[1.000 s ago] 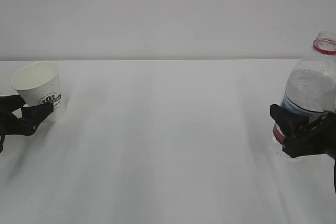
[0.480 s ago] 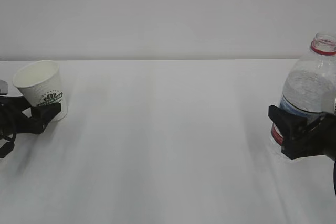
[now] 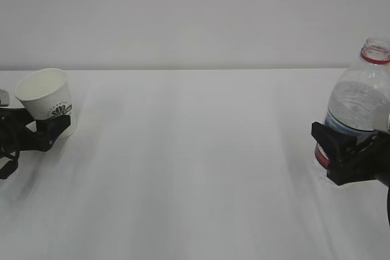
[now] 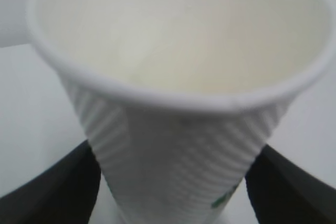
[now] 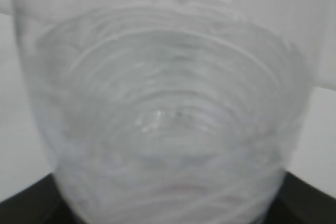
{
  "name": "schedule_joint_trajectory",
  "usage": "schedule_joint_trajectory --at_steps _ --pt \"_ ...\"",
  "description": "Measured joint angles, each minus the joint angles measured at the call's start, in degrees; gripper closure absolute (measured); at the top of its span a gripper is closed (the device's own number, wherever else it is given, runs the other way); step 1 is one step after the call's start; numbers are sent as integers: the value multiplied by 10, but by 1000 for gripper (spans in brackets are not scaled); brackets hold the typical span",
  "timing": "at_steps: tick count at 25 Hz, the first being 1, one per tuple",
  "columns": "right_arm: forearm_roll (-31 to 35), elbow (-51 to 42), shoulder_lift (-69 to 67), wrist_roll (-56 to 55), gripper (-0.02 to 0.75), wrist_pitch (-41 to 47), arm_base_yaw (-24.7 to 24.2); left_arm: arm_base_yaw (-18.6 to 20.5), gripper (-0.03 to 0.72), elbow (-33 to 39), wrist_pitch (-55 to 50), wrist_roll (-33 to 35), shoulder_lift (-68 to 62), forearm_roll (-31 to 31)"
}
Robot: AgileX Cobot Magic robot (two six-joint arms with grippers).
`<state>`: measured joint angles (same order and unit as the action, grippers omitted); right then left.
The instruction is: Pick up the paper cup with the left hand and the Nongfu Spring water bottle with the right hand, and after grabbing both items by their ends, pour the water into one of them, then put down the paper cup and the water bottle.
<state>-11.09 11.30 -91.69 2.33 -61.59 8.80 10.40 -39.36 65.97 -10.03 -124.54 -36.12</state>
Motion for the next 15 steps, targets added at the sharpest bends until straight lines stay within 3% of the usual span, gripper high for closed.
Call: schedule_joint_trajectory --at_steps 15 --pt "-1 0 0 0 232 0 0 -17 78 -22 0 -8 -3 6"
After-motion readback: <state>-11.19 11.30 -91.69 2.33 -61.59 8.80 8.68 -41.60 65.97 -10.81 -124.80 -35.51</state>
